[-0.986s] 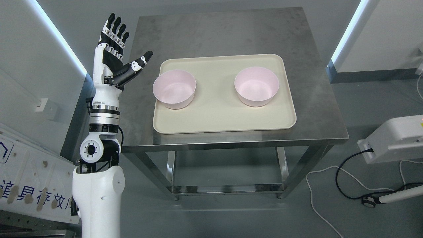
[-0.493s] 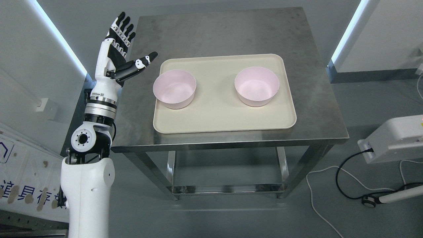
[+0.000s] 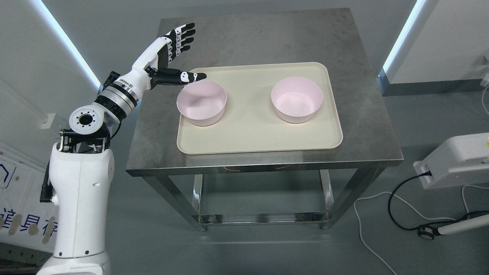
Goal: Stack pink IKEA bowls on left shelf middle
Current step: 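Lower the raised left hand toward the pink bowl nearer the left arm, then grasp the rim of the nearer pink bowl with the left hand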
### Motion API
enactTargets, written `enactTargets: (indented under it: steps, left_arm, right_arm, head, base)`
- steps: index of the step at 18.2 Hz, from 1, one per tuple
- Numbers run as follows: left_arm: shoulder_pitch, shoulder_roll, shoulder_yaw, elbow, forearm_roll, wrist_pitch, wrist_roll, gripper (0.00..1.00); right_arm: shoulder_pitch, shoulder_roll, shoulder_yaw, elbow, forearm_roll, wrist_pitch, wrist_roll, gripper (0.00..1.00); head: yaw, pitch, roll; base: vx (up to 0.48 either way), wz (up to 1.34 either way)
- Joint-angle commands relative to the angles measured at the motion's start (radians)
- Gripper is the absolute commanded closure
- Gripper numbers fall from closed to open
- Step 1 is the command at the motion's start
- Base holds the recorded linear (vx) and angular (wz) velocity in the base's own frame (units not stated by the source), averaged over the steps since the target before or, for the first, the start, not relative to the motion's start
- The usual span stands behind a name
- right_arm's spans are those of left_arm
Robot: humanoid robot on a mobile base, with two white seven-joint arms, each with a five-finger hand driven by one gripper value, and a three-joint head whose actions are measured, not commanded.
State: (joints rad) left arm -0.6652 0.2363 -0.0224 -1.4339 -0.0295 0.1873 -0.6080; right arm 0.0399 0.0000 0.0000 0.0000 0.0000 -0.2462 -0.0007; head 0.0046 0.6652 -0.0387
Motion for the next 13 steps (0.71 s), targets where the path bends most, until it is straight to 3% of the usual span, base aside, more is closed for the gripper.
enactTargets:
  steps: [1, 5, 13]
  left_arm:
    - [-0.037, 0.078, -0.057, 0.115, -0.086, 0.006, -0.041, 0.15]
    - [-0.027, 0.066, -0.057, 0.136, -0.112, 0.006, -0.041, 0.23]
    - [-0.005, -0.017, -0.099, 0.133, -0.164, 0.006, -0.038, 0.29]
  right_arm:
    - [0.000, -0.017, -0.005, -0.017, -0.002, -0.001, 0.001, 0.00]
    - [0.000, -0.017, -0.005, -0.017, -0.002, -0.001, 0.001, 0.00]
    - [0.000, -0.017, -0.005, -0.017, -0.002, -0.001, 0.001, 0.00]
  head:
    - [0.0000, 0.000, 0.000]
    - [0.0000, 0.000, 0.000]
    - [0.0000, 0.000, 0.000]
  base:
    - [0.000, 0.00]
    - [0.000, 0.00]
    - [0.000, 0.00]
